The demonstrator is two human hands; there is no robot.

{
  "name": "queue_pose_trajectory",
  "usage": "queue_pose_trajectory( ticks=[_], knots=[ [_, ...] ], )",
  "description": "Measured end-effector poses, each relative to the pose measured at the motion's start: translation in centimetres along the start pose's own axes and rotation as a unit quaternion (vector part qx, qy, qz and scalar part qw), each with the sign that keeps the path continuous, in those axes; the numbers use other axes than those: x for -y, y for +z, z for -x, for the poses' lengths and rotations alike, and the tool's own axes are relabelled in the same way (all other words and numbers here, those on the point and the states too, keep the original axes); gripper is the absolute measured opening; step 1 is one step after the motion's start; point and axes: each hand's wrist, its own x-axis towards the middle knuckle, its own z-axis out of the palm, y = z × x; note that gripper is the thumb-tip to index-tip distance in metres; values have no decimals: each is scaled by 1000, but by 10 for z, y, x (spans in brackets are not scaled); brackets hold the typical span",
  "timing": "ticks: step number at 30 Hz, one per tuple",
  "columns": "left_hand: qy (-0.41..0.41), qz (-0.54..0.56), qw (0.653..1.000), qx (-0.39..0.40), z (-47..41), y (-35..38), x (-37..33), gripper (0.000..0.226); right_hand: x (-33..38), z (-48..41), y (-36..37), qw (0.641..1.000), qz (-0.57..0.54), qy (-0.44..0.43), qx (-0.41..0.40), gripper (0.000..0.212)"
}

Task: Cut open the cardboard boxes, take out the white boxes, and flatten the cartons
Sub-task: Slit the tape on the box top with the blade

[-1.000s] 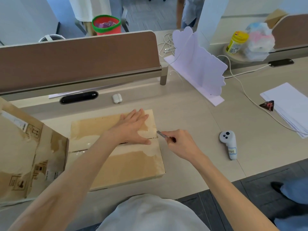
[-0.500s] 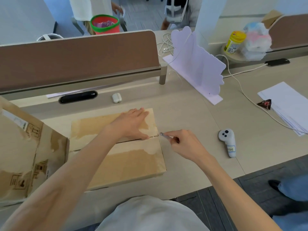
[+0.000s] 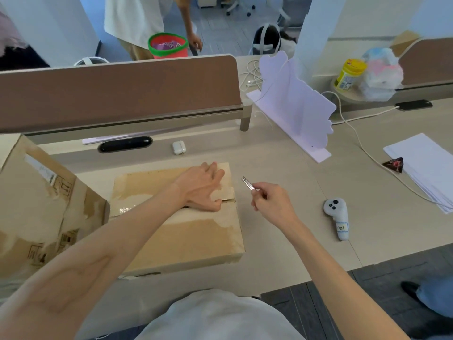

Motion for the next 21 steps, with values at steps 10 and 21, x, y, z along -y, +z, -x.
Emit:
queue_pose_trajectory(
  ticks=[10, 21],
  knots=[
    [-169, 168, 970, -44, 84, 45, -19, 72, 43, -55, 34, 991, 50, -121, 40, 18],
    [-320, 218, 912, -133, 205, 96, -42, 56, 63, -81, 90, 971, 130, -192, 63, 20]
  ],
)
